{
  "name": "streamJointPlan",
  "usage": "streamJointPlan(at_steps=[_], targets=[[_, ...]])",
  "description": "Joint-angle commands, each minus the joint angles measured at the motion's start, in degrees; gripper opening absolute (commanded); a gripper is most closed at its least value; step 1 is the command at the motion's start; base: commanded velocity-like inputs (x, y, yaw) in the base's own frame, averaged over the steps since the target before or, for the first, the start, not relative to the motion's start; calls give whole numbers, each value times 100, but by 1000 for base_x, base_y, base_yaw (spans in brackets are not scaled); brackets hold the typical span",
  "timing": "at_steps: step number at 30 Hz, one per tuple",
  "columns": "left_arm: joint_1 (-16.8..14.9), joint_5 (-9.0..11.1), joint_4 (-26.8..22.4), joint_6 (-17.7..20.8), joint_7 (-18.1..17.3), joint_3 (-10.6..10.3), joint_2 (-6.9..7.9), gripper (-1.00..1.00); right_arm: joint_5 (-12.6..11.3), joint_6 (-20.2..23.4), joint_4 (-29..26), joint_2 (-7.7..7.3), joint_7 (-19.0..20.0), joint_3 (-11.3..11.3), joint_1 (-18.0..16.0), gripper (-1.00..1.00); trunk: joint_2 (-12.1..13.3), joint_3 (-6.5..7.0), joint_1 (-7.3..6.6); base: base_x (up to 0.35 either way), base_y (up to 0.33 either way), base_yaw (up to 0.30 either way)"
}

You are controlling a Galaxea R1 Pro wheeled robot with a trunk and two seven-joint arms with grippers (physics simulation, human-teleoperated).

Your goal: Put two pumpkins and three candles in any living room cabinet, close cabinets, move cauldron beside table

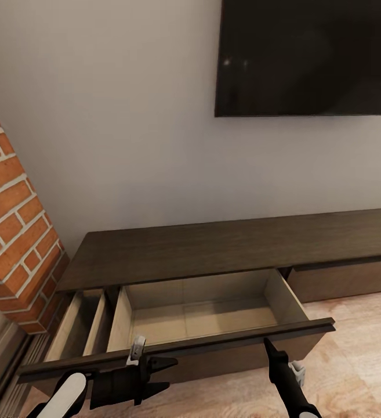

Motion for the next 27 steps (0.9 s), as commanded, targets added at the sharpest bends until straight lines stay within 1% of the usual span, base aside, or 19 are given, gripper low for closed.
streamJointPlan(at_steps=[1, 12, 18, 27], targets=[[-5, -36, 3, 1, -50, -8, 2, 100, -23, 53, -136, 3, 48, 328, -6, -100, -3, -4, -2, -14, 0, 0], [-5, -32, 3, 1, -50, -8, 3, 100, -23, 53, -136, 3, 48, 328, -5, -100, -3, -4, -2, -2, 0, 0], [-5, -32, 3, 1, -50, -8, 6, 100, -23, 53, -136, 3, 48, 326, -4, -100, -3, -4, -2, -75, 0, 0], [-5, -29, 3, 1, -50, -8, 7, 100, -24, 53, -136, 3, 48, 328, -5, -100, -3, -4, -2, -9, 0, 0]])
